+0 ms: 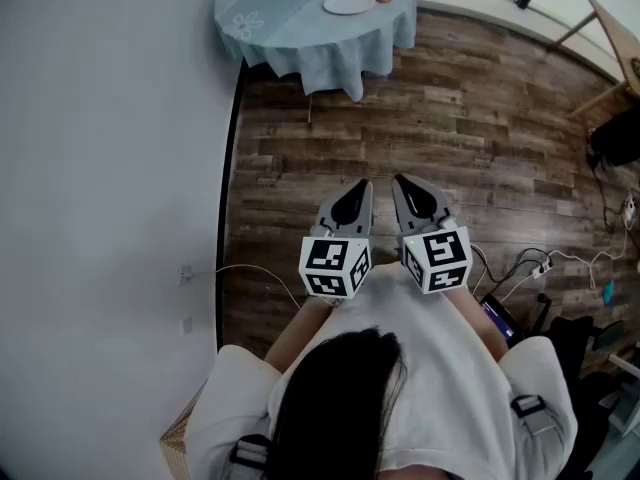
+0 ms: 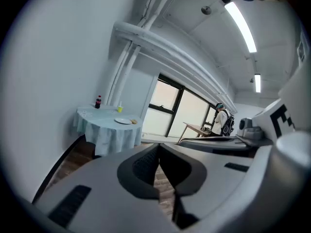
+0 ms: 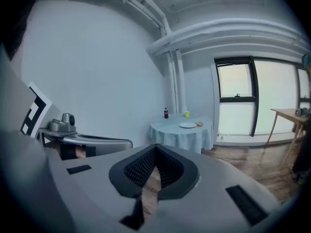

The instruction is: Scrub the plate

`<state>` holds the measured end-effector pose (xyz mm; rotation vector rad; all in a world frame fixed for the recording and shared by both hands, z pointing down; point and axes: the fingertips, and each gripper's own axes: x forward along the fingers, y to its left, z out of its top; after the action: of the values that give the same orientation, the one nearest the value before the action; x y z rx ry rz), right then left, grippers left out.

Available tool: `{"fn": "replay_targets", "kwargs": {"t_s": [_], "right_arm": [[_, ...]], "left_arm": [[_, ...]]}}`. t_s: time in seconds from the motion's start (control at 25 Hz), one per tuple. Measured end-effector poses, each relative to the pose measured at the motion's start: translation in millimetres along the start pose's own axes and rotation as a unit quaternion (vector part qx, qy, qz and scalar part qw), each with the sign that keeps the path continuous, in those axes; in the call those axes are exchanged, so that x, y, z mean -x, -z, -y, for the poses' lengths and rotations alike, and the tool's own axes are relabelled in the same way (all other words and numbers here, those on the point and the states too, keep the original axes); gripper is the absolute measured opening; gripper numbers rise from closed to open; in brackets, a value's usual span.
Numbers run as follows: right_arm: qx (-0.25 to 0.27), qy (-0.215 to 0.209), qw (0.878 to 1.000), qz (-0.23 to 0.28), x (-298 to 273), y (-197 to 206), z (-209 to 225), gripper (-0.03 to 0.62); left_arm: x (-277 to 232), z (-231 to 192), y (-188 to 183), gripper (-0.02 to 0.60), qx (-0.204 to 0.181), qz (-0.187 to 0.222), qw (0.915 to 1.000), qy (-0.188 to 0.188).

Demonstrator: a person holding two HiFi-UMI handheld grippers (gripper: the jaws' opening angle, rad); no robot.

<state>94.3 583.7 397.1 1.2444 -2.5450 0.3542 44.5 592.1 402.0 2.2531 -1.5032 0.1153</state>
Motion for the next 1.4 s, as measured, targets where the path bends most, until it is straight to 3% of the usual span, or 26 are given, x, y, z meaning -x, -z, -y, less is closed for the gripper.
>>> {"fn": "replay_targets", "kwargs": {"t_s": [0.12,0.48,0.56,0.72,0.8,0.92,1.0,1.4], "right_arm": [[-0.001,0.002,1.000,-0.003,-2.6,-1.4,-2.3,0.034],[-0.072,-0.032,0.997,0.016,-17.8,-6.7,-9.7,0.035],[-0.108,-0.055,0.991,0.052,-18.6,-14.6,-15.4,0.035],[-0.177,-0.099,0.966,0.163,-7.9,-40.7,-25.9,0.035],[-0.148,-0.085,0.973,0.157,-6.1,-41.7,-29.2,0.034],[-0.061,-0.050,0.990,0.115,-9.0,-36.1,-32.7,0.035],[-0.016,-0.033,0.995,0.096,-10.8,-34.2,-34.0,0.035],[-0.039,-0.022,0.995,0.095,-38.9,-35.1,-4.9,0.035]], "left_arm": [[-0.1,-2.3,-1.4,0.009,0.001,0.000,1.0000,0.007],[-2.6,-26.0,-17.4,0.009,0.019,0.010,0.9995,0.023],[-1.2,-28.8,-20.7,0.009,0.020,0.013,0.9991,0.034],[5.4,-27.8,-28.2,0.009,0.018,0.029,0.9964,0.078],[7.6,-29.6,-28.9,0.009,0.012,0.030,0.9955,0.089],[6.9,-36.5,-27.1,0.009,0.010,0.024,0.9960,0.085],[6.7,-39.0,-26.3,0.009,0.011,0.022,0.9962,0.084],[-16.9,-44.5,-34.1,0.009,-0.002,0.033,0.9973,0.066]]}}
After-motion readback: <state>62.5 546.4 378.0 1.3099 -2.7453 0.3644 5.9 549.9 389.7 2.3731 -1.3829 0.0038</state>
